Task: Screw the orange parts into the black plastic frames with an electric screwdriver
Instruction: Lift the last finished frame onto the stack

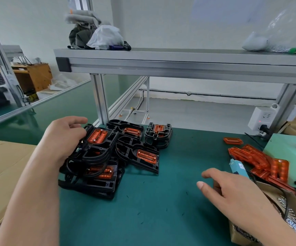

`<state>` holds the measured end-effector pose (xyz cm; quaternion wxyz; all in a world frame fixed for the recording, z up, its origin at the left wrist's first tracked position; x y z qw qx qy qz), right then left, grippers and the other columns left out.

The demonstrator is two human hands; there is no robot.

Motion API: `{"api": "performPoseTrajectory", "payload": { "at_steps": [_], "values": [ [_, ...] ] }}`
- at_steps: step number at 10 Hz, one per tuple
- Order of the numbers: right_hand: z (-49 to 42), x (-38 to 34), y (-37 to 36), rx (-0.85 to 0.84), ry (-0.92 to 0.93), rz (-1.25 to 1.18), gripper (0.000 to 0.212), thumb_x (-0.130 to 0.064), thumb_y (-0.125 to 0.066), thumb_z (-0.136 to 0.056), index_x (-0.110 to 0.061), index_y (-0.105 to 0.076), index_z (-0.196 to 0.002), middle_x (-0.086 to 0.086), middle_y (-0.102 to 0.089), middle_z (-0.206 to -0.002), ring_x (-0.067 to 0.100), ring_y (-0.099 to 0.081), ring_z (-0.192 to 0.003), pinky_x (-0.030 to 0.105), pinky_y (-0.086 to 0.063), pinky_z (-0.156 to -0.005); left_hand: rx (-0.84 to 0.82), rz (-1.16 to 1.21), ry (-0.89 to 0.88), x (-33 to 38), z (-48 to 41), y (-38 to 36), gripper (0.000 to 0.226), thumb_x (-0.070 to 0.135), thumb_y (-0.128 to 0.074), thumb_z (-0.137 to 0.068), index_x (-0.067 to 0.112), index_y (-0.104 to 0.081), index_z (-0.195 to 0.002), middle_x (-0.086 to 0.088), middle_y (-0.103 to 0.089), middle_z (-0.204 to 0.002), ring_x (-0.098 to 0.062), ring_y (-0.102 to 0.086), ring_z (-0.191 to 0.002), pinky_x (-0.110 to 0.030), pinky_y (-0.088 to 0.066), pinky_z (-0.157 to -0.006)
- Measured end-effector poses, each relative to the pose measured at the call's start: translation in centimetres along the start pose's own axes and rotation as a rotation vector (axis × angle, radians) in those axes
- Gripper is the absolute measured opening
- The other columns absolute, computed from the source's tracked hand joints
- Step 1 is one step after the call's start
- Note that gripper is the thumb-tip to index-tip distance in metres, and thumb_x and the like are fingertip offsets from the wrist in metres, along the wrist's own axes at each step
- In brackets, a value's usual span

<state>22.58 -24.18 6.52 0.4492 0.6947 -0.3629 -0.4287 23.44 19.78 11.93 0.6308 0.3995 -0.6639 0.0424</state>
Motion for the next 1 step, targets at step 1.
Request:
{"api": "performPoseTrajectory", "payload": {
  "at_steps": [1],
  "values": [
    [-0.01,-0.1,0.13,0.012,-0.005,-0.004,0.05,-0.077,-0.03,-0.093,-0.048,-0.056,-0.125,-0.018,-0.061,-0.077,-0.002,-0.059,-0.082,0.02,-0.047,-0.075,0.046,-0.015,-0.01,0.04,0.43,0.31,0.042,0.007,-0.064,-0.09,0.033,-0.075,-0.121,0.004,-0.068,-0.116,-0.004,-0.06,-0.096,-0.027,-0.043,-0.078]
  ]
}}
Point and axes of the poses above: each hand's wrist, its own z-axis away from the middle knuckle, its own y-axis out of the back of the hand, x = y × z, the point moved 6 cm from there along -z, towards the middle knuckle
